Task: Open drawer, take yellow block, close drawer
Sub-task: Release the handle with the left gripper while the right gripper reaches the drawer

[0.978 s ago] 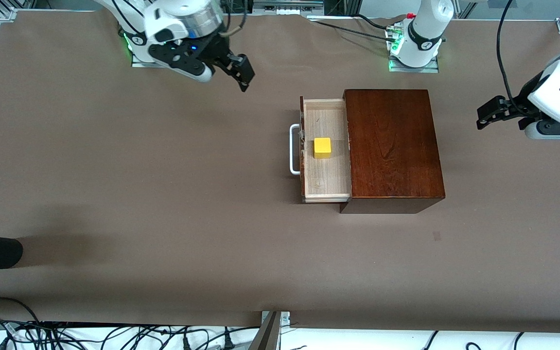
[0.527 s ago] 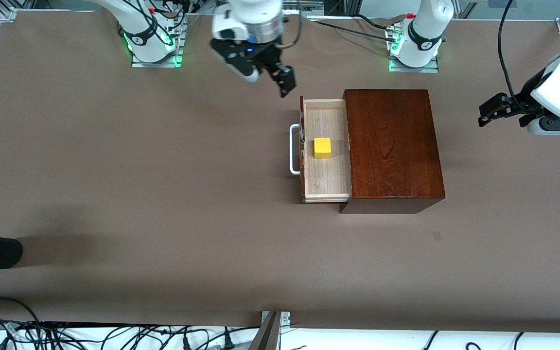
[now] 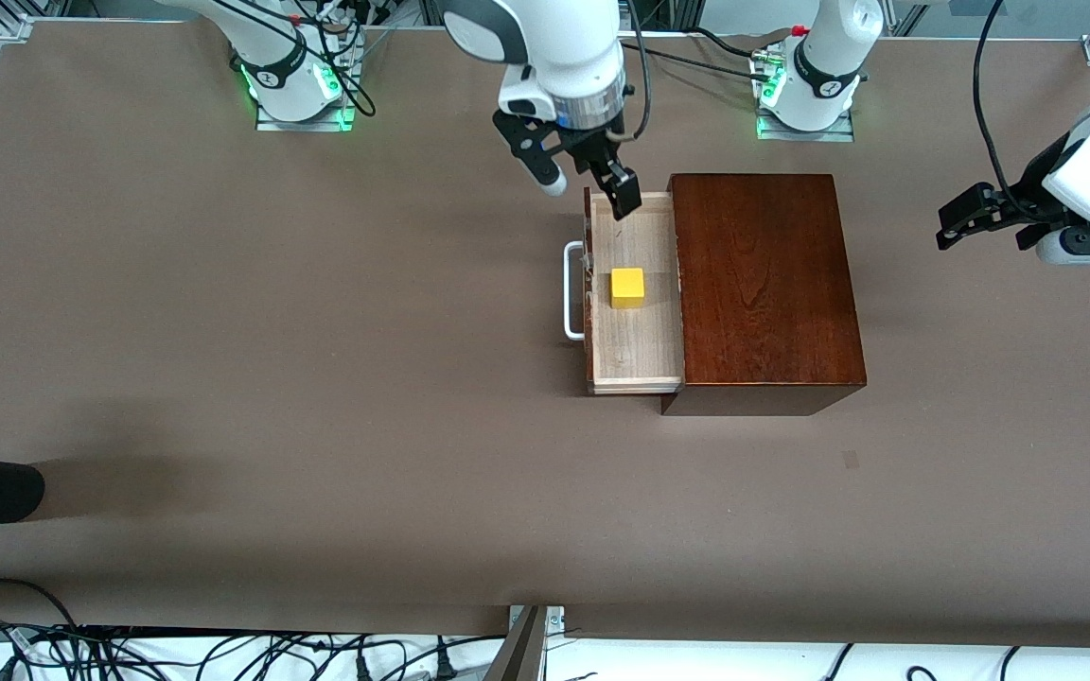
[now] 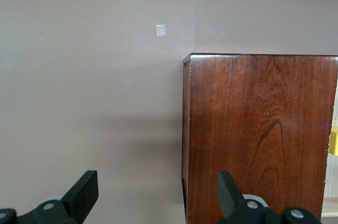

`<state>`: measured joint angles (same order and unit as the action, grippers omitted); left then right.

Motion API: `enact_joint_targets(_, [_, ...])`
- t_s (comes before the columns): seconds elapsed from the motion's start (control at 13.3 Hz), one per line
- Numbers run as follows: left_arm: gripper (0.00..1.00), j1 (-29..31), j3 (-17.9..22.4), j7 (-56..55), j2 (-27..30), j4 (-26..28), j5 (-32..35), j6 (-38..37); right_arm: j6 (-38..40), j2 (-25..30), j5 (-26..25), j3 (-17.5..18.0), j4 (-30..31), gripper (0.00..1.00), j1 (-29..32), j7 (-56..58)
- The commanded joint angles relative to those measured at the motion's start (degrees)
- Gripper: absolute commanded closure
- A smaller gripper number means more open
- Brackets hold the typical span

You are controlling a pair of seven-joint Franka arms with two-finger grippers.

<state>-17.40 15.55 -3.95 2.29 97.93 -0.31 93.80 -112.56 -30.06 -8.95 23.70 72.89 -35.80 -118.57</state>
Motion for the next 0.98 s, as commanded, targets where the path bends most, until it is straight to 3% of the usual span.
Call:
enact_joint_targets(0.0, [0.0,0.5,-0.3,1.1,-0.4,-0.1,-0.4,0.2,-1.3,-2.5,-1.0,-0.3,-2.5,0.0,-1.6,-7.4])
enact_joint_targets(0.23, [0.0,0.6,-0.2,1.1,-1.3,-2.0,-0.9,0.2,-1.3,-3.8,-1.3,-0.4,-2.4,0.0,-2.3,-11.5])
enact_joint_targets(0.68, [0.0,1.0,-0.3,1.2,-1.3,-2.2,-0.9,0.5,-7.1,-8.4,-2.7,-6.4,-2.7,0.0,-8.1,-16.9])
enact_joint_targets(0.9, [0.0,1.0,-0.2,1.1,-1.4,-3.2,-0.9,0.7,-9.5,-10.9,-2.7,-7.4,-2.7,0.0,-8.5,-18.3])
